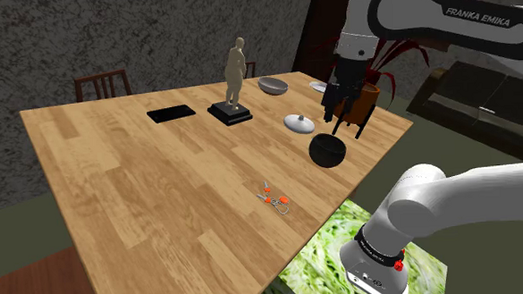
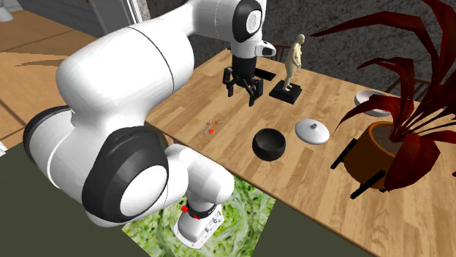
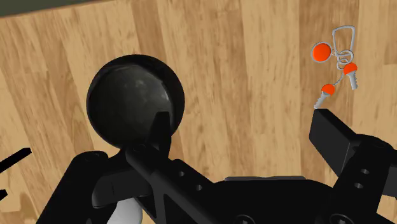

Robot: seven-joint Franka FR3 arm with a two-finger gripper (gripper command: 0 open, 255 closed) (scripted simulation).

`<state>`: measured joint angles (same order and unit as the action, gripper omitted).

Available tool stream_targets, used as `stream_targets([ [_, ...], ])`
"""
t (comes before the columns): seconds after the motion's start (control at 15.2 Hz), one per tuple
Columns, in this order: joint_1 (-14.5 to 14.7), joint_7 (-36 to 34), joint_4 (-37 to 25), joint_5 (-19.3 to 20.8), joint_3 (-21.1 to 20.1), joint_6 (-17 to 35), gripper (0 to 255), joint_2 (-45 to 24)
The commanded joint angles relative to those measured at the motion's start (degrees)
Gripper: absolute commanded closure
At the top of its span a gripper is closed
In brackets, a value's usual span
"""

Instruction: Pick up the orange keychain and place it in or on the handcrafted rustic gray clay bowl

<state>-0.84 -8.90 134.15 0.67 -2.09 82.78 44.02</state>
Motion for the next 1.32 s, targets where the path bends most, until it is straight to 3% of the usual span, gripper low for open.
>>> stream_targets([
  [0.0,0.0,0.0,0.0,0.0,0.0,0.0,0,0.0],
  [0.66,7.1,1.3,11.7,-4.7,-6.9,17.4,0,-4.0],
  [1.25,13.4,2.0,17.5,-8.1,-14.2,34.6,0,-13.6],
])
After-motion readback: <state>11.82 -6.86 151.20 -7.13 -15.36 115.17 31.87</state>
